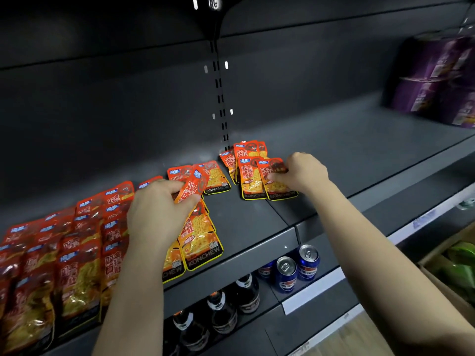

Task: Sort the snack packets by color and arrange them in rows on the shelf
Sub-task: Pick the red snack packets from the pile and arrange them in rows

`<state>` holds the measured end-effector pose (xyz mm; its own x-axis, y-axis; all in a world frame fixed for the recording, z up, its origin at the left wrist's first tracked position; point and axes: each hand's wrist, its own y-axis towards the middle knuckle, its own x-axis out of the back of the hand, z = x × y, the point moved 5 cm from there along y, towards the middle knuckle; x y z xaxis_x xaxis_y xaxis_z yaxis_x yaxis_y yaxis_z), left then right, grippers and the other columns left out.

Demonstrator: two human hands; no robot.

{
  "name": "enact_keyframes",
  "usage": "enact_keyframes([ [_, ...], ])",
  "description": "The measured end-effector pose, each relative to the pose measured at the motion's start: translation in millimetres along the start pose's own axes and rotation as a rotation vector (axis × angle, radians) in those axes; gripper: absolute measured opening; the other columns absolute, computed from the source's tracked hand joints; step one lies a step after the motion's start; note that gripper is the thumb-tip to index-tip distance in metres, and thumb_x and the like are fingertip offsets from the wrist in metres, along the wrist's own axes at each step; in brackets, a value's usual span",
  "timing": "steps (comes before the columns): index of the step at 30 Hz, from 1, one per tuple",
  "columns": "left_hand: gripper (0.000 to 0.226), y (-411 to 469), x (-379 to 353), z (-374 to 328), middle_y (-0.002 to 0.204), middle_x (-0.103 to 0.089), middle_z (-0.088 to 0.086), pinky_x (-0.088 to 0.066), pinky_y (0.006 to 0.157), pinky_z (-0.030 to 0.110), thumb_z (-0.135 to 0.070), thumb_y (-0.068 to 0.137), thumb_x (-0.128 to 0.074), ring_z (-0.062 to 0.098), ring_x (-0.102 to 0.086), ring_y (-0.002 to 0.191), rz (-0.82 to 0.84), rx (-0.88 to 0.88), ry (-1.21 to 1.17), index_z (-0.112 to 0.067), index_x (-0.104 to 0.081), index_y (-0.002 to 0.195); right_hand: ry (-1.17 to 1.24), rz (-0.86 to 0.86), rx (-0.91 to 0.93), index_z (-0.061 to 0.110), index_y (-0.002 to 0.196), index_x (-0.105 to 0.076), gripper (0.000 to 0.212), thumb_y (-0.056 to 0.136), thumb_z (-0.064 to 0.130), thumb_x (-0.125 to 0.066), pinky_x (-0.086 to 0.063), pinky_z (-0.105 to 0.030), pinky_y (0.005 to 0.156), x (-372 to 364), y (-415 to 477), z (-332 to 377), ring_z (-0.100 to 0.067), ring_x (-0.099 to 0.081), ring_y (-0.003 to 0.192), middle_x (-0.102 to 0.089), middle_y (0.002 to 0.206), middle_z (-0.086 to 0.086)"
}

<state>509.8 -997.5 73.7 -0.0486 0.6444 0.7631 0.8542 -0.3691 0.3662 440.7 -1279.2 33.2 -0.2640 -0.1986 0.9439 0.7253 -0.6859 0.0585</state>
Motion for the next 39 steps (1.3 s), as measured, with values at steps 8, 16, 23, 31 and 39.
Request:
enact_keyframes([
  [8, 0.024, -0.8, 0.2, -1.2, 0.075, -0.068, -0.004, -0.055, 0.064, 0.043, -0.044, 0.082, -0.070, 0.019, -0.065, 0.066, 0.022, 0.035, 0.000, -0.020, -0.073, 0.085, 0.183, -0.004, -0.015, 0.011, 0.100, -0.050, 0.056, 0.073, 0.052, -0.077, -0.041, -0.034, 0.067, -5.9, 2.1, 0.3, -0.032, -0.059, 0.099, -0.058, 0.097, -0.006],
  [16, 0.023, -4.1, 4.8, -10.0, 0.074, -0.068, -0.001, -0.052, 0.068, 0.040, -0.041, 0.083, -0.071, 0.020, -0.062, 0.073, -0.007, 0.053, 0.040, -0.018, -0.071, 0.082, 0.360, -0.055, 0.084, 0.010, 0.114, -0.048, 0.055, 0.075, 0.029, -0.080, -0.042, -0.031, 0.070, 3.7, -1.0, 10.6, -0.031, -0.062, 0.102, -0.064, 0.110, -0.009],
  [23, 0.019, -18.5, 15.5, -10.9, 0.076, -0.056, -0.007, -0.049, 0.069, 0.036, -0.033, 0.078, -0.077, 0.019, -0.058, 0.074, -0.088, 0.094, 0.005, -0.026, -0.059, 0.080, 0.289, -0.114, 0.315, 0.020, 0.123, -0.058, 0.050, 0.078, 0.027, -0.077, -0.051, -0.036, 0.083, 23.1, -18.4, 32.3, -0.028, -0.061, 0.106, -0.067, 0.114, -0.004],
  [31, 0.015, -24.9, 31.4, 12.0, 0.068, -0.052, -0.018, -0.039, 0.068, 0.030, -0.029, 0.077, -0.078, 0.015, -0.055, 0.077, -0.137, 0.113, 0.010, -0.025, -0.065, 0.083, 0.307, -0.037, 0.502, 0.025, 0.107, -0.067, 0.033, 0.077, 0.025, -0.079, -0.047, -0.032, 0.080, 16.4, -34.3, 69.9, -0.021, -0.059, 0.096, -0.059, 0.092, 0.007],
  [39, 0.014, -20.5, 46.8, 29.1, 0.067, -0.062, -0.011, -0.048, 0.066, 0.034, -0.031, 0.076, -0.078, 0.017, -0.060, 0.070, -0.164, 0.131, 0.009, -0.023, -0.066, 0.076, 0.520, 0.084, 0.415, 0.020, 0.075, -0.055, 0.030, 0.072, 0.027, -0.084, -0.035, -0.028, 0.063, -3.8, -24.5, 99.6, -0.011, -0.049, 0.066, -0.050, 0.067, 0.009],
])
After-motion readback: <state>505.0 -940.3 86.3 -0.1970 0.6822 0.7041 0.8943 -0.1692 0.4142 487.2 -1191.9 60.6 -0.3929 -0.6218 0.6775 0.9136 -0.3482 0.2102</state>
